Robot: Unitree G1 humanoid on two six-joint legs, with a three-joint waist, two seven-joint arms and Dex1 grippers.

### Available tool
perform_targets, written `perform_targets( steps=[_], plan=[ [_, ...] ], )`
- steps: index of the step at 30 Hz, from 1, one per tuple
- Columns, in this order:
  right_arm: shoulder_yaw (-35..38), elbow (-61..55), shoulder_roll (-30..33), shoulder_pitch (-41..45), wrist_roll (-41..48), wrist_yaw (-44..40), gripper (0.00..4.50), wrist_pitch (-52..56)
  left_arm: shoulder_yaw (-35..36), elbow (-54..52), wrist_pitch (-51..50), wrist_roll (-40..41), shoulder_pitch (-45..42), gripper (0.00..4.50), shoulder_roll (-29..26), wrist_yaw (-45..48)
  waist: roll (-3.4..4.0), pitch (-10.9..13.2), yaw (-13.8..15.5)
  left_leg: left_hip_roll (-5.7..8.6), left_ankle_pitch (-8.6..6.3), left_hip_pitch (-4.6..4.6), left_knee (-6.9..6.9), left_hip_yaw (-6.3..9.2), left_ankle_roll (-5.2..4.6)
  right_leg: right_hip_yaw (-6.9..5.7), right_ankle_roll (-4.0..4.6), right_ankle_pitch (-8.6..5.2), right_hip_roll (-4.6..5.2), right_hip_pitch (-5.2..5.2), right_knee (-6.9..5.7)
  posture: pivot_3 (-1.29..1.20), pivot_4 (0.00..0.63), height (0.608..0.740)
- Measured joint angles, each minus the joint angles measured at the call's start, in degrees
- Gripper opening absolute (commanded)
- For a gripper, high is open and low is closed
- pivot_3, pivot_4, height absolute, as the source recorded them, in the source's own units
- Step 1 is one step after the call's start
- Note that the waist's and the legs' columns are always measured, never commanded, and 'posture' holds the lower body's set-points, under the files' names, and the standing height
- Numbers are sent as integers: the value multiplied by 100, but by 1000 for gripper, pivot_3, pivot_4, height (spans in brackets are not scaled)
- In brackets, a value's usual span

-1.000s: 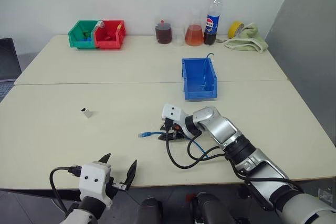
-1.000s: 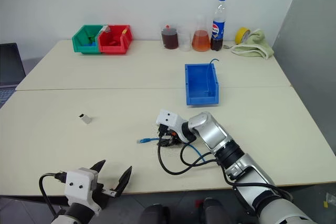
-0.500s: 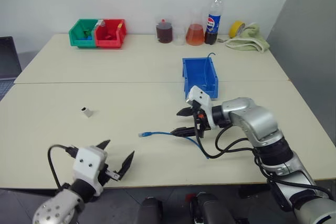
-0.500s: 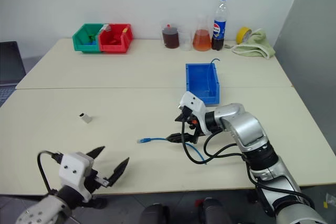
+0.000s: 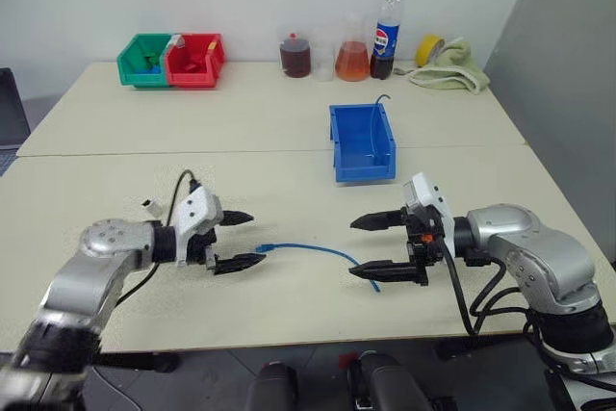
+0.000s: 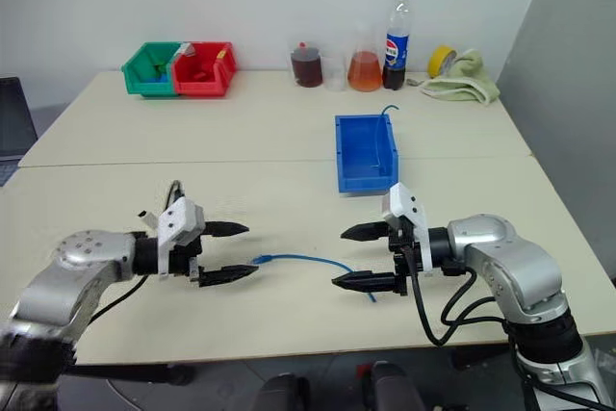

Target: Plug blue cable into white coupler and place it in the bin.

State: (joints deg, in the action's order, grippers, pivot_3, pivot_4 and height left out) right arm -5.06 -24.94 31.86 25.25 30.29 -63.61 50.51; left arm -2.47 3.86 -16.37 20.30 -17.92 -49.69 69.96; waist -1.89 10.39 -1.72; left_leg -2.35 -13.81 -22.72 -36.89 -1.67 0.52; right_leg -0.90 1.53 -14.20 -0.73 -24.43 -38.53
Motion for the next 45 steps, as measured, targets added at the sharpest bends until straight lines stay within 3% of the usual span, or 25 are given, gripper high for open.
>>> perform_targets(
  steps=[6, 16, 35, 41, 45],
  plan=[
    [196, -181, 6, -163, 212, 586, 4472, 119, -568, 1265, 741, -513, -653, 4500, 190, 822, 0, 0, 14, -3, 0, -10, -1, -2, 0, 3, 1, 0, -1, -7, 0, 0, 150, 740],
    [338, -519, 166, -410, 565, 1171, 4472, 268, -728, 2004, 1583, -944, -911, 4500, 408, 1194, -1, -1, 12, -4, 0, -8, -4, -5, 0, 7, -1, 1, -1, -11, -8, 0, 150, 740],
    [320, -400, 336, -345, 752, 1360, 4500, 211, -605, 2340, 1794, -994, -913, 396, 457, 1345, -3, -2, 2, -4, 0, -5, -6, -9, 0, 11, -2, 1, -1, -11, -12, 0, 150, 740],
    [316, -388, 336, -332, 755, 1368, 4500, 172, -550, 2245, 1754, -962, -802, 255, 442, 1336, -3, -3, 1, -5, 0, -2, -6, -11, 0, 12, -2, 1, -1, -10, -14, 0, 150, 740],
    [324, -388, 335, -326, 802, 1421, 4500, 178, -426, 1817, 727, -707, -693, 255, 455, 1114, -3, -2, 5, -6, 0, -4, -9, -8, 0, 9, -2, 1, -1, -10, -18, 0, 150, 740]
  ],
)
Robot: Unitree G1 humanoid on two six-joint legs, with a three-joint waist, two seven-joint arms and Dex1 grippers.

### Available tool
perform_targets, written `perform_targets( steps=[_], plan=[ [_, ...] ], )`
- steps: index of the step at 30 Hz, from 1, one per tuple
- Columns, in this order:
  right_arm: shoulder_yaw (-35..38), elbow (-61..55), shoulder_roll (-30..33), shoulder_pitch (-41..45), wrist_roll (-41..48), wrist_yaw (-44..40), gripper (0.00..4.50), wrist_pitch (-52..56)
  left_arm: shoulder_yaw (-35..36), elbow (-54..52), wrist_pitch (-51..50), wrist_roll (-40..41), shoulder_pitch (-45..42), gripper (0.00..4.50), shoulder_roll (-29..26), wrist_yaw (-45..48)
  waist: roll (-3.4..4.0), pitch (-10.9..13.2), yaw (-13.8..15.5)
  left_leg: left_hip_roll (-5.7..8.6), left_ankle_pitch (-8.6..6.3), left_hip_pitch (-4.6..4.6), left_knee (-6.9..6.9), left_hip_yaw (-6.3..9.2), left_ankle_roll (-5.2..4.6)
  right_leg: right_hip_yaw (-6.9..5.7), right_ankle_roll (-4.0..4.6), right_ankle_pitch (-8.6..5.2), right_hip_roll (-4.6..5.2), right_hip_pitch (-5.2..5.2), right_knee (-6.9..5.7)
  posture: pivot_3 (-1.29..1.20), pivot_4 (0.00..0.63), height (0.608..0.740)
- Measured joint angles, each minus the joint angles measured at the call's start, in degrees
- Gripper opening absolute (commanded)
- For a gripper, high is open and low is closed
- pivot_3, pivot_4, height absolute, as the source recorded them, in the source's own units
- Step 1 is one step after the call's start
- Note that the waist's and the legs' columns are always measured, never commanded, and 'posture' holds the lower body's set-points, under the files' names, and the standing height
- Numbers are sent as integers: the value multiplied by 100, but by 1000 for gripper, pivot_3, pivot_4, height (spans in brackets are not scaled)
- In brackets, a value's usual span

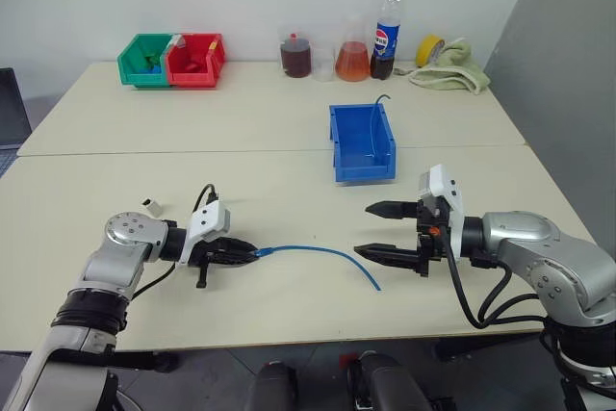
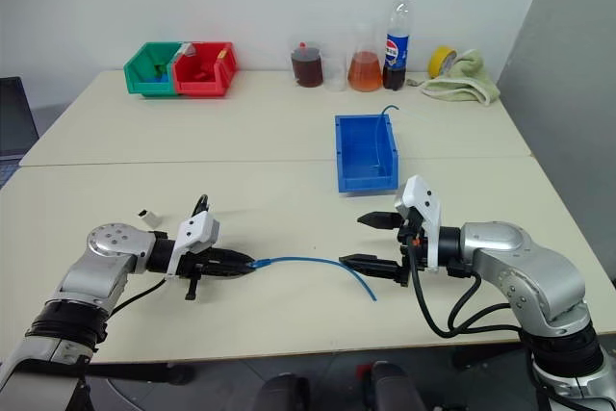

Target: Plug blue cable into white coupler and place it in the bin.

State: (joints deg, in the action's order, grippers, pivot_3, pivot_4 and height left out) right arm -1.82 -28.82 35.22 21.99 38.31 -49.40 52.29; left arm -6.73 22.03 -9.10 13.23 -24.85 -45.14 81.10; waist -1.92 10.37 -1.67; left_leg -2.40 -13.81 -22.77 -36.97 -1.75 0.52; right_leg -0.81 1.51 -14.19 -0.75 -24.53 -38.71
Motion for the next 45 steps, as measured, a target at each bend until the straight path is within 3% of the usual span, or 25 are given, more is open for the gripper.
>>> perform_targets(
  steps=[3, 9, 12, 19, 26, 31, 45],
  plan=[
    [54, -17, 1, 8, 151, 97, 4500, 116, 206, -662, -1167, 479, 61, 255, 55, -271, -1, 1, 1, 0, 0, -5, -2, 2, 0, 0, 0, 0, 0, -1, -1, 0, 150, 740],
    [464, -270, -3, 13, 931, 462, 4500, 676, 1259, -2300, -3613, 2069, 62, 255, 444, -1449, -3, 1, 2, 0, 0, 0, -1, 2, 1, 2, -1, 0, 0, 1, 0, 0, 150, 740],
    [781, -225, -259, 21, 1491, 920, 4500, 1029, 1903, -2792, -4669, 3023, -63, 255, 1079, -2448, -5, 1, 1, -1, 2, 4, -7, 5, 3, 2, -2, 1, 0, 8, -9, 0, 150, 740],
    [1255, 437, -928, 243, 2723, 2124, 4500, 1673, 2874, -3272, -5721, 4885, -309, 255, 2272, -4377, -7, 1, -13, 1, 3, 29, -7, -4, 4, 14, -8, 5, 0, 29, -15, 0, 150, 740],
    [1692, 1890, -1419, 1077, 4736, 3827, 4500, 1732, 2981, -3463, -6068, 6320, -205, 255, 2548, -5551, -7, 1, -4, 6, 4, 29, -7, -1, 6, 17, -9, 6, 0, 29, -16, 0, 150, 740],
    [1574, 2253, -1456, 1364, 5503, 4261, 4500, 1661, 2878, -3484, -6023, 6851, -117, 255, 2552, -6007, -6, 1, -3, 9, 3, 20, -5, -1, 5, 18, -9, 6, 0, 27, -5, 0, 150, 740],
    [911, 2709, -1519, 1803, 5047, 3636, 4500, 1581, 2337, -3505, -5775, 7232, -39, 255, 2324, -6171, -6, 1, -1, 9, 3, 16, -4, 3, 5, 15, -11, 7, 0, 26, 4, 0, 150, 740]
  ],
)
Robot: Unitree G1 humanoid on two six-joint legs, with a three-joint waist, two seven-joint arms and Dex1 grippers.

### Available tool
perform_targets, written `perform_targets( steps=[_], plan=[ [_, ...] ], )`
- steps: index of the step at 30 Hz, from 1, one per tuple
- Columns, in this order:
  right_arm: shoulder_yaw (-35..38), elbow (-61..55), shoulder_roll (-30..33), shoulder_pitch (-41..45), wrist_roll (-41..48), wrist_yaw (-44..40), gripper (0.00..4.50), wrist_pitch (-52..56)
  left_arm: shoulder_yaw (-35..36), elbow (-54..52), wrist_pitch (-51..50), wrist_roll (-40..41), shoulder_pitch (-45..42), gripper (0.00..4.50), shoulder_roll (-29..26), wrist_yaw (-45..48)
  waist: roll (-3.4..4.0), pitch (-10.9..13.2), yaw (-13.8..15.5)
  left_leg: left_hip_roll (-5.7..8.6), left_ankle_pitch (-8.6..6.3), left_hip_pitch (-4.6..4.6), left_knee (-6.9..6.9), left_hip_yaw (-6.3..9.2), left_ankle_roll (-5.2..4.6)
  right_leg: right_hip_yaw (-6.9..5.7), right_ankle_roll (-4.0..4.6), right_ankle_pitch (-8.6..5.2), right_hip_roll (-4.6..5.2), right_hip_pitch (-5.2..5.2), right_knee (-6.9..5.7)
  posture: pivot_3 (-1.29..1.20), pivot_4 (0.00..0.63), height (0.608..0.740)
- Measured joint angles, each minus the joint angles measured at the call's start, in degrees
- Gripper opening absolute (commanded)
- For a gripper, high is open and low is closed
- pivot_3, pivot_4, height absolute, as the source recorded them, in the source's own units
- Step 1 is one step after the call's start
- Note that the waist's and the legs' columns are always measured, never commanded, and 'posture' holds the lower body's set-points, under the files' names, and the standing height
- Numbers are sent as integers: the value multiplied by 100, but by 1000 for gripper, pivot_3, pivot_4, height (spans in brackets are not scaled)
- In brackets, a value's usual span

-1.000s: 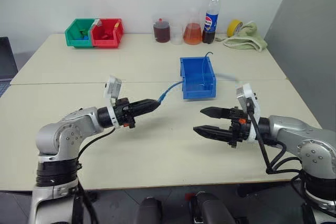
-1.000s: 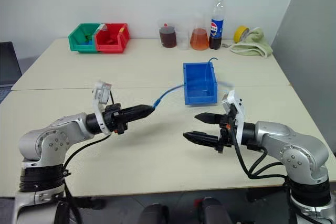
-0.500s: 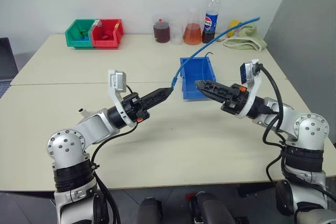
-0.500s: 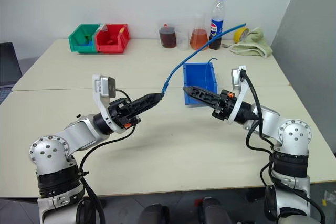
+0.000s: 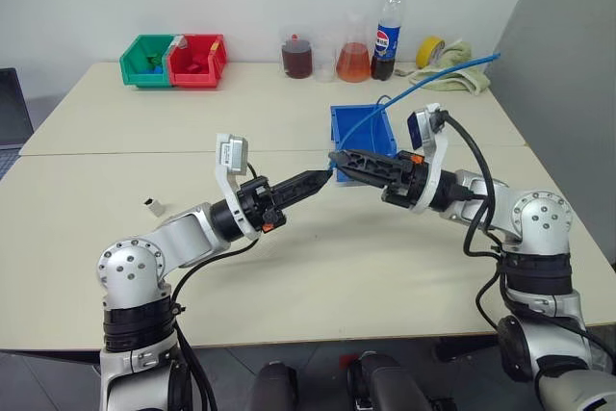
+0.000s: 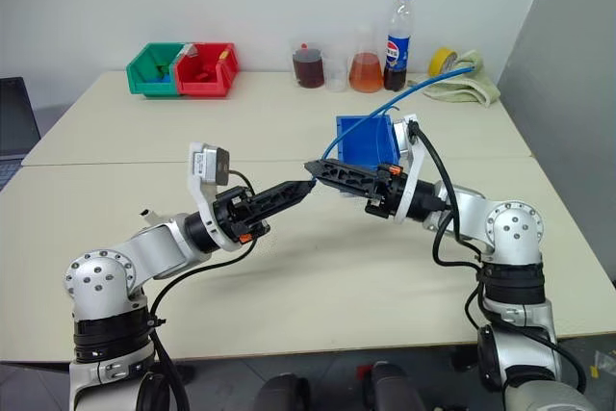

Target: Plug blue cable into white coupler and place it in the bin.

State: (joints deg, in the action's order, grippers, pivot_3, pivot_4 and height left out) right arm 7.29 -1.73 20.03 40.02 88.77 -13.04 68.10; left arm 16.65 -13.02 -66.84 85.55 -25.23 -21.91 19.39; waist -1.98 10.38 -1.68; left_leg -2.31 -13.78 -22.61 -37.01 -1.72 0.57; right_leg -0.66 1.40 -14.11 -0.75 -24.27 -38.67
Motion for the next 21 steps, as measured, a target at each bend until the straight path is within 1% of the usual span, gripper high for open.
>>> perform_targets(
  steps=[3, 5, 6, 8, 9, 21],
  plan=[
    [-27, 106, 6, 10, -139, -196, 4500, -3, -19, -1, 36, 95, 23, 255, -71, -2, 0, 0, -1, 0, 0, -5, 2, 0, 0, 0, 0, 0, 0, -1, 6, 0, 150, 740],
    [-32, 187, 9, 17, -231, -301, 4132, 0, -34, -2, 91, 164, 54, 255, -103, -2, 0, 0, 0, -1, 0, -8, 2, 1, 0, -1, 0, 0, 0, -3, 8, 0, 150, 740],
    [-32, 201, 10, 18, -235, -331, 4060, 4, -50, -6, 101, 190, 70, 255, -123, -2, 0, 0, -1, -1, 0, -9, 2, 1, 0, -1, 0, 0, 0, -4, 9, 0, 150, 740],
    [-32, 216, 19, 37, -255, -406, 3604, 25, -76, -15, 108, 223, 99, 255, -169, -2, 0, 0, 0, -1, 0, -10, 2, 2, 0, -3, 0, 0, 0, -6, 9, 0, 150, 740],
    [-32, 228, 28, 73, -260, -446, 3456, 44, -95, -19, 111, 235, 100, 255, -197, -3, 0, 0, -1, -1, 0, -11, 2, 2, 0, -2, 0, 0, 0, -6, 8, 0, 150, 740],
    [-74, 457, 248, 267, -486, -1032, 3456, 448, -273, -69, 174, 369, 153, 255, -361, 10, 1, 0, 0, -1, -1, -13, 5, 3, -1, -4, -1, 1, 0, -8, 14, 0, 150, 740]
  ],
)
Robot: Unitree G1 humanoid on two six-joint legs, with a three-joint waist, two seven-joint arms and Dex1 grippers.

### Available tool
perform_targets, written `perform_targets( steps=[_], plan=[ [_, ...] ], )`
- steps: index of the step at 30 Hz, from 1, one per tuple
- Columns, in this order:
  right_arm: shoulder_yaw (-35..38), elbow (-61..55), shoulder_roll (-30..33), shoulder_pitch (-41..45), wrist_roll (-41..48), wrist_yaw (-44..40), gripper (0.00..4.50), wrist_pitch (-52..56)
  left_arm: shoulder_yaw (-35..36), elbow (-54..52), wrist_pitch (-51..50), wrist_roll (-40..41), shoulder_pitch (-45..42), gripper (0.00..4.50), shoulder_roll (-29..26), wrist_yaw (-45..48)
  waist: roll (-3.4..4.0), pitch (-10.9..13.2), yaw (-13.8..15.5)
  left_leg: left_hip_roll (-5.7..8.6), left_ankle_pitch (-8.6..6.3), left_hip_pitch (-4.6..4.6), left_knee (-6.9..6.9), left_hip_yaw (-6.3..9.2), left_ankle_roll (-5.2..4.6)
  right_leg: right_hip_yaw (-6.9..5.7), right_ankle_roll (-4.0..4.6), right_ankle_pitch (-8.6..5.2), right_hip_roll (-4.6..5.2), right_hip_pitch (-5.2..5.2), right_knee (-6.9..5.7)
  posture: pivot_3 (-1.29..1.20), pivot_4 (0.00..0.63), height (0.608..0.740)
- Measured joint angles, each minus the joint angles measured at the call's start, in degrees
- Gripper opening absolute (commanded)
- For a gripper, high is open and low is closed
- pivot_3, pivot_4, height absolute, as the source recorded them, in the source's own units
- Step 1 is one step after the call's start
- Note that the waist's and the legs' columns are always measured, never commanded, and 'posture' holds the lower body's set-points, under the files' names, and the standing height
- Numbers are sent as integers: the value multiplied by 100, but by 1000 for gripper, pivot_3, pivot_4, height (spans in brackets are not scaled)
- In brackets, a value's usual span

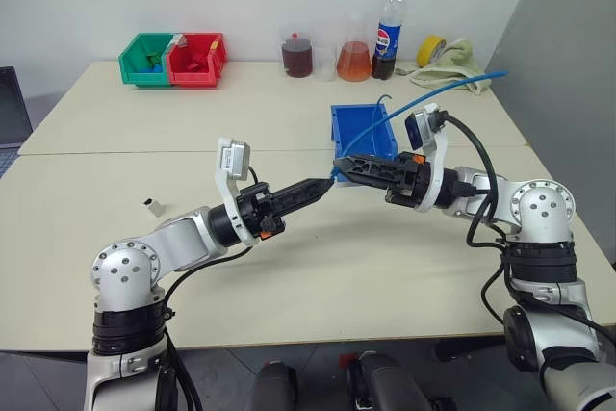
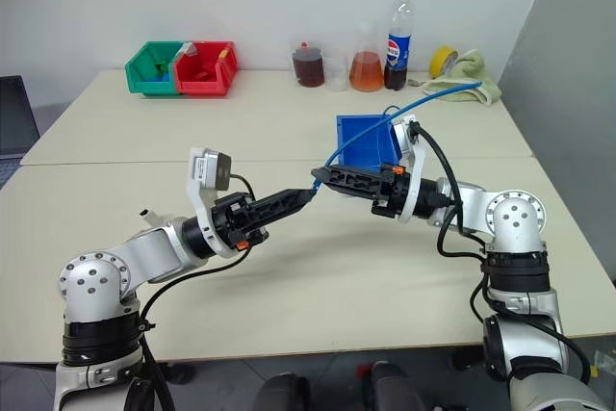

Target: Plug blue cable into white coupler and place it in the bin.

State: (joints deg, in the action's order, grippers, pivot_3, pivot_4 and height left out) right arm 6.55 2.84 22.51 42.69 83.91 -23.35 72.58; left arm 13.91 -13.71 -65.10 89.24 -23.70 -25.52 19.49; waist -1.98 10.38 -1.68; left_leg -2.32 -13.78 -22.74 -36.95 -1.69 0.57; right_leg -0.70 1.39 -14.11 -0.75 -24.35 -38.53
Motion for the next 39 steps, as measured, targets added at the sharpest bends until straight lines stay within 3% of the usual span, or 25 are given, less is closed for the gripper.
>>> perform_targets(
  steps=[4, 12, 17, 27, 28, 29, 33, 39],
  plan=[
    [-3, 7, -5, 79, -104, -116, 2935, 55, -2, 0, 57, 48, 0, 255, -80, 4, 0, 0, 1, 0, 0, -1, 0, 1, 0, -1, 0, 0, 0, 0, 1, 0, 150, 740],
    [-6, 80, -46, 80, -370, -279, 1017, 77, -37, -3, 86, 52, 76, 255, -134, 17, 0, 0, 1, 0, 0, -8, 1, 1, 0, -2, -2, 1, 0, -3, 8, 0, 150, 740],
    [-3, 84, -59, 80, -412, -331, 121, 94, -93, -32, 86, 53, 87, 255, -180, 38, 0, 0, 0, 0, 0, -8, 2, 2, 0, -2, -2, 1, 0, -3, 10, 0, 150, 740],
    [15, 113, -50, 126, -497, -459, 78, 167, -135, -37, 124, 35, 88, 255, -230, 123, 1, 1, 0, -3, -1, -14, 9, 2, -1, -5, -12, 7, -1, -2, 35, 0, 150, 740],
    [16, 120, -49, 130, -502, -469, 78, 171, -140, -39, 131, 31, 88, 605, -232, 128, 1, 0, 0, -4, -1, -16, 10, 3, -1, -5, -14, 9, -2, -2, 40, 0, 150, 740],
    [18, 130, -48, 131, -507, -481, 78, 174, -147, -40, 140, 25, 88, 605, -234, 134, 1, 0, 0, -3, -1, -19, 10, 2, -1, -5, -15, 10, -2, -2, 43, 0, 150, 740],
    [17, 178, -50, 170, -590, -516, 78, 223, -179, -41, 181, 17, 91, 1609, -245, 161, 1, 1, 1, -2, -2, -24, 9, -3, -4, 0, -18, 11, -1, -2, 56, 0, 150, 740],
    [17, 202, -42, 198, -645, -590, 78, 299, -184, -41, 199, 17, 117, 2679, -288, 240, 1, 1, 1, -3, -3, -23, 10, -1, -4, -1, -18, 11, -1, -2, 56, 0, 150, 740]
  ],
)
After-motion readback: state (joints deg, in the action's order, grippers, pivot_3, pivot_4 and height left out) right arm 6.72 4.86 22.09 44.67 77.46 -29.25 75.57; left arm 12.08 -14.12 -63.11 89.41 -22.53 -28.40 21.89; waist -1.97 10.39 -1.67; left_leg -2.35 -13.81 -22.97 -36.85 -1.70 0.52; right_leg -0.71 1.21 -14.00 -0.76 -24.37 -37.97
